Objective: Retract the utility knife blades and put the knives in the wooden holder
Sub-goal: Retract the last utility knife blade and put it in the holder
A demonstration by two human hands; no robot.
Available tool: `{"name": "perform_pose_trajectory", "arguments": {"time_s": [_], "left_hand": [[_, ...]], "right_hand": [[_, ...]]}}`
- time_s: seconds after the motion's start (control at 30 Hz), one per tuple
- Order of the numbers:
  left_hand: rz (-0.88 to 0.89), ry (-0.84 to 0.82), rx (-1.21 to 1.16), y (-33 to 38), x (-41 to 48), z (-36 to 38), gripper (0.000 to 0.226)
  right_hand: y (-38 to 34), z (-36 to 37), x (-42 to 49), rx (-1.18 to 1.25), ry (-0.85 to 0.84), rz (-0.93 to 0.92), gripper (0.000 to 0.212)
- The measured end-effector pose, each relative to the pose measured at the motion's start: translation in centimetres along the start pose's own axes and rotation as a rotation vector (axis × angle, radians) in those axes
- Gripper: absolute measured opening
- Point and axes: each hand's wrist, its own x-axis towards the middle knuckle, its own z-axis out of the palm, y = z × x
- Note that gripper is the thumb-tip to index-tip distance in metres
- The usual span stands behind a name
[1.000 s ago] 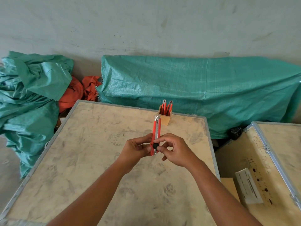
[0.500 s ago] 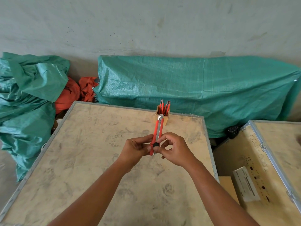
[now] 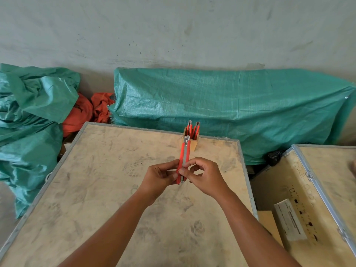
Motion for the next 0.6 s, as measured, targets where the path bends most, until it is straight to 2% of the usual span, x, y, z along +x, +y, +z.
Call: {"name": "perform_pose_trajectory", "arguments": {"time_s": [0.17,0.27,0.47,0.6], "left_hand": [[0.015,-0.007,0.109,0.9,2.2,0.9,0.052],[0.033,0.013,0.225,2.0,4.6,1.6,0.048],[0.096,0.054,0.397,3.2,11.9,2.5,0.05],[0.1,0.021,0.495,2.8,17.6,2.8,0.047]], "right_hand": [[0.8,-1.0,2.6,0.056,0.035,0.05,0.028],[1.1,-1.9,5.1,0.078,0.087,0.083,0.029],[3.3,-3.5,11.2,0.113,0.177,0.115,0.036],[5.8,-4.2,15.4,0.081,0.254,0.102,0.037]]}}
